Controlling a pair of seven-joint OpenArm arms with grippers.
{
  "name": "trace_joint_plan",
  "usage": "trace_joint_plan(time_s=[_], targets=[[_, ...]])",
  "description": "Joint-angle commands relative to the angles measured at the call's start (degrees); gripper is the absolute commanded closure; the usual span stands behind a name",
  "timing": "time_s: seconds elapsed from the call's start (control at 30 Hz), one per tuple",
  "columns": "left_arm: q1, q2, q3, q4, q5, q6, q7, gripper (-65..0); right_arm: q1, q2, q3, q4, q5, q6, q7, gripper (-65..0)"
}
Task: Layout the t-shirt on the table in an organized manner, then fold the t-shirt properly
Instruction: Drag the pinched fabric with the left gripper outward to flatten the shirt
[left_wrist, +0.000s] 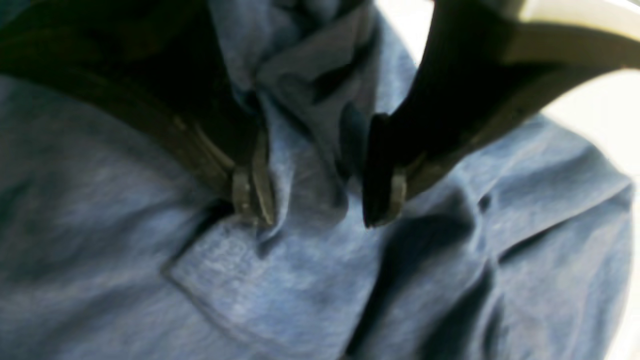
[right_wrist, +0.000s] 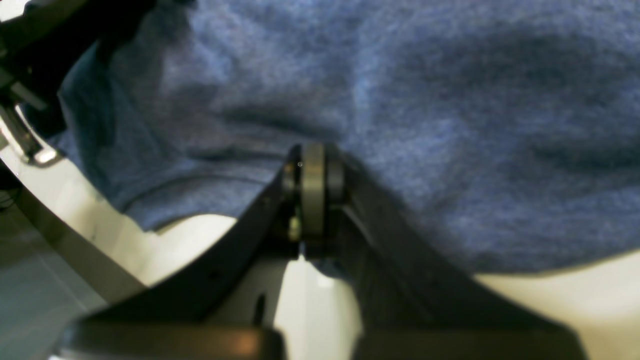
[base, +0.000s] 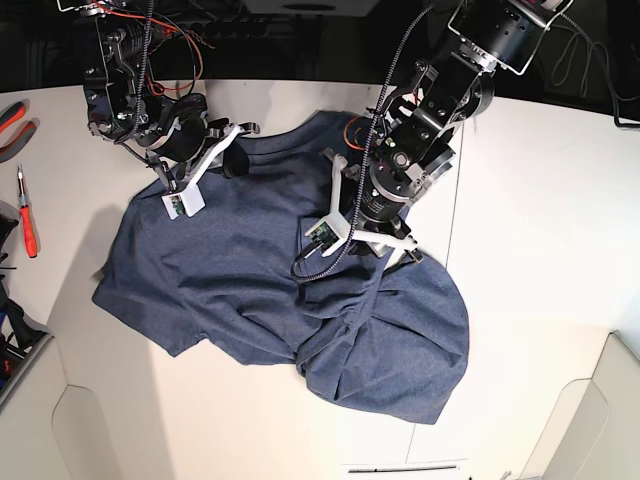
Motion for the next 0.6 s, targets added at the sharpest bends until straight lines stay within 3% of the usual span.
trace_joint_plan(time_s=[0.0, 0.1, 0.23, 0.27, 0.47, 0.57], targets=[[-0.94, -0.09, -0.07, 1.14, 0.59, 1.53, -0.81, -31.4, -1.31, 1.25, 0.17, -1.11, -6.64, -3.89, -6.86, 0.0], [-0.92, -0.66, -0.07, 1.14, 0.57, 2.78, -0.74, -25.2, -1.31, 1.25, 0.17, -1.11, -6.64, -3.89, -6.86, 0.0], [-0.92, -1.07, -0.04, 1.14, 0.52, 2.49, -0.66, -2.3, -1.31, 1.25, 0.17, -1.11, -6.64, -3.89, -6.84, 0.0], [-0.92, -1.18, -0.04, 1.14, 0.52, 2.47, -0.66, 0.0, -1.31, 1.25, 0.17, -1.11, -6.64, -3.89, -6.82, 0.0], [-0.92, -1.36, -0.20, 2.03, 0.52, 2.91, -0.26, 0.0, -1.31, 1.25, 0.17, -1.11, -6.67, -3.91, -6.67, 0.0], [-0.76, -1.51, -1.33, 5.60, 0.07, 6.16, 3.54, 0.0, -1.31, 1.25, 0.17, -1.11, -6.67, -3.93, -6.67, 0.0]])
